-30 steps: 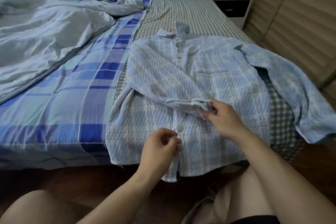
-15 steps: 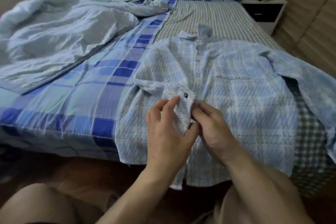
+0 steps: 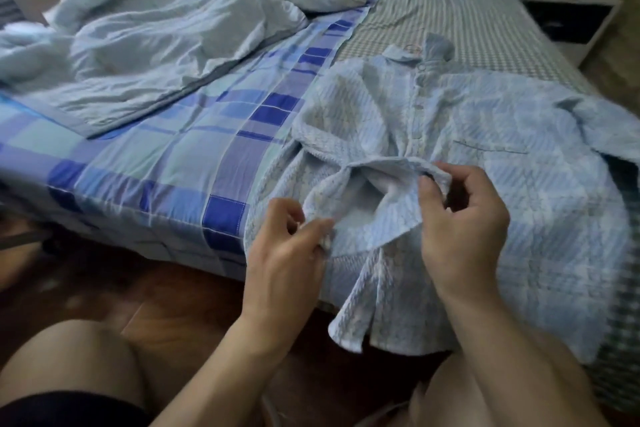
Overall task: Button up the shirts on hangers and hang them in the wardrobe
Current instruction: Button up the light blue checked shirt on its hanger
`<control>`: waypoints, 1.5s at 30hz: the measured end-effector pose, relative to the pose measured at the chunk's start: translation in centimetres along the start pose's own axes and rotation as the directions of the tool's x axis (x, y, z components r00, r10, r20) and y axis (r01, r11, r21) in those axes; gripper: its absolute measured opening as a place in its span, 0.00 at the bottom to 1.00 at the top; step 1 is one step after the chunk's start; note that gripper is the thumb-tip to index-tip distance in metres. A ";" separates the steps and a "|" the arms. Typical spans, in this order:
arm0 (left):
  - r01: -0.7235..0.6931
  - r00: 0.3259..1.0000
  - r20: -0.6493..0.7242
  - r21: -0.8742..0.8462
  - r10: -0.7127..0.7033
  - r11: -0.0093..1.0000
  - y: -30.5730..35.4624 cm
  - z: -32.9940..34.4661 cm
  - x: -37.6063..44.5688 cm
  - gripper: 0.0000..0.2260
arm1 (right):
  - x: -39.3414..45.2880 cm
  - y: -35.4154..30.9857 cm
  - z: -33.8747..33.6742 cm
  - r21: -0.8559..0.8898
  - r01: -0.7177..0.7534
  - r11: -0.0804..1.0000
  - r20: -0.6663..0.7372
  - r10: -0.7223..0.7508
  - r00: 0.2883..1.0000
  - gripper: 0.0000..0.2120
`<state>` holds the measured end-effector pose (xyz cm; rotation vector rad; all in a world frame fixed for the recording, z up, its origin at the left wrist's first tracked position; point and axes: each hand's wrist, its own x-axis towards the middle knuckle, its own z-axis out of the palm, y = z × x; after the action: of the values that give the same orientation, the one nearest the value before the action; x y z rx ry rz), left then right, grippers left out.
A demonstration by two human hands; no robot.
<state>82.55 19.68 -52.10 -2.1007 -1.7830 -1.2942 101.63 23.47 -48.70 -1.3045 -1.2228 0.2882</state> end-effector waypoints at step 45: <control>0.610 0.368 0.654 -0.707 -0.661 -0.359 3.1 -2.8 -0.4 0.10 | -3.1 -2.0 1.7 0.053 -0.167 0.985 0.722 0.078 0.688 0.05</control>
<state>83.73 16.82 -49.22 -0.4628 -2.6077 -3.5945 98.10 21.41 -49.02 -1.2003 -1.7398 1.0378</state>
